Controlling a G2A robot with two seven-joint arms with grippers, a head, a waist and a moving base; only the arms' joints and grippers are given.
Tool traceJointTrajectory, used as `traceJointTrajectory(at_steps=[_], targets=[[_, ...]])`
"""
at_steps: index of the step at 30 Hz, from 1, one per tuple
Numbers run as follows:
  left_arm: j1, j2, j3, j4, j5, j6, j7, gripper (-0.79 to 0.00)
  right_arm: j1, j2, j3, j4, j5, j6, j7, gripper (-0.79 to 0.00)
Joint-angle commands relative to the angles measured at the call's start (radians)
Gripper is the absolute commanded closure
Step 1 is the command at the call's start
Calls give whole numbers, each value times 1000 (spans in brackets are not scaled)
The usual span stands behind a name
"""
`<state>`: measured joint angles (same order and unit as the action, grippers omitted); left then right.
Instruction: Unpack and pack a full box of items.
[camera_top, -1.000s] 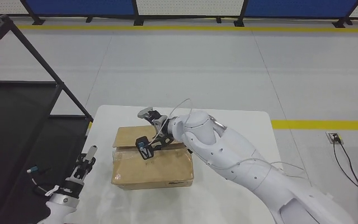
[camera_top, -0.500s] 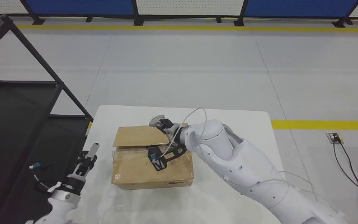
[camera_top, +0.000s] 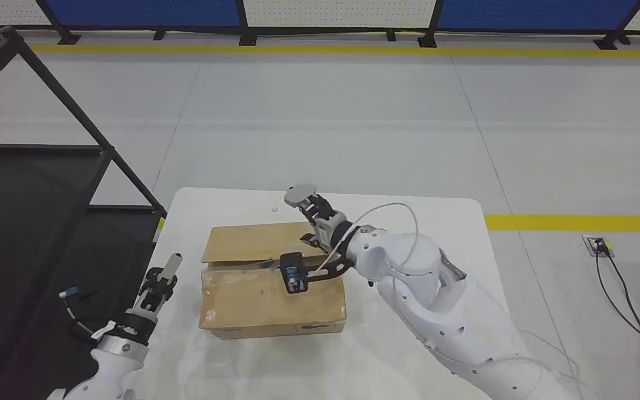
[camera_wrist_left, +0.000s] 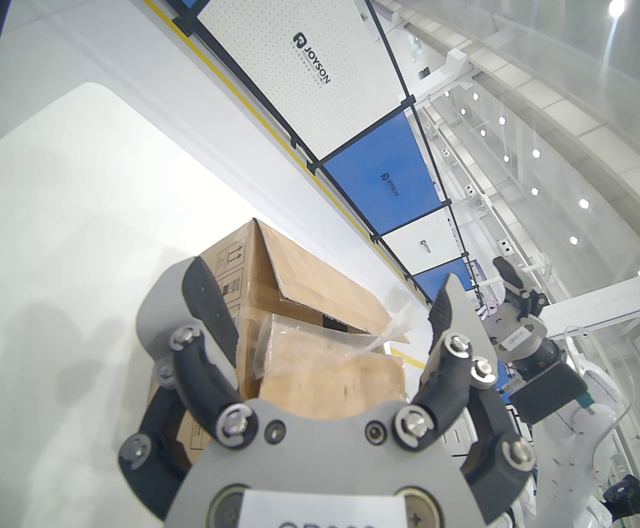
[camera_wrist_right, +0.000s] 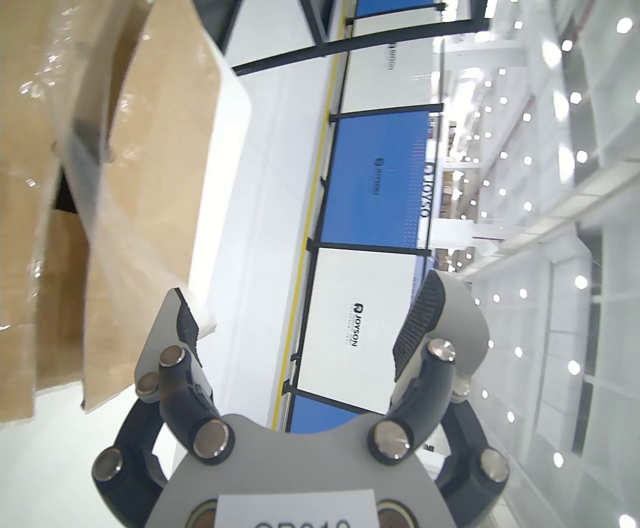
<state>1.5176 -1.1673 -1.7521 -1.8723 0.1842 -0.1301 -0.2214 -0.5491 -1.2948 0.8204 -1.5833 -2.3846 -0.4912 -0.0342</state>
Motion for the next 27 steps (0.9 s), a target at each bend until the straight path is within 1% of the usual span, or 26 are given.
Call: traceJointTrajectory(at_steps=[1, 3, 6, 11, 16, 19, 23, 27], targets=[[0, 0, 0, 2, -1, -1, 1, -785, -22, 3, 12, -5, 9, 62, -49, -785], [0, -1, -1, 3, -3, -1, 2, -785, -24, 3, 14, 12, 5, 56, -72, -785], [-1, -1, -1, 5, -3, -2, 3, -785, 5, -8, -15, 51, 0, 26, -76, -785], [3, -2, 0, 7, -8, -5, 3, -785, 100, -52, -105, 159, -10, -38, 20, -785], [13, -3, -8, 10, -16, -14, 8, -785, 181, -97, -166, 232, -6, -30, 64, -785], [19, -3, -14, 9, -20, -19, 9, -785, 226, -123, -199, 272, -3, -103, 113, -785], [25, -3, -22, 9, -26, -23, 8, -785, 287, -153, -224, 312, 56, -266, 128, -785], [27, -3, -27, 12, -32, -30, 6, -785, 306, -165, -220, 296, 90, -344, 131, -785]])
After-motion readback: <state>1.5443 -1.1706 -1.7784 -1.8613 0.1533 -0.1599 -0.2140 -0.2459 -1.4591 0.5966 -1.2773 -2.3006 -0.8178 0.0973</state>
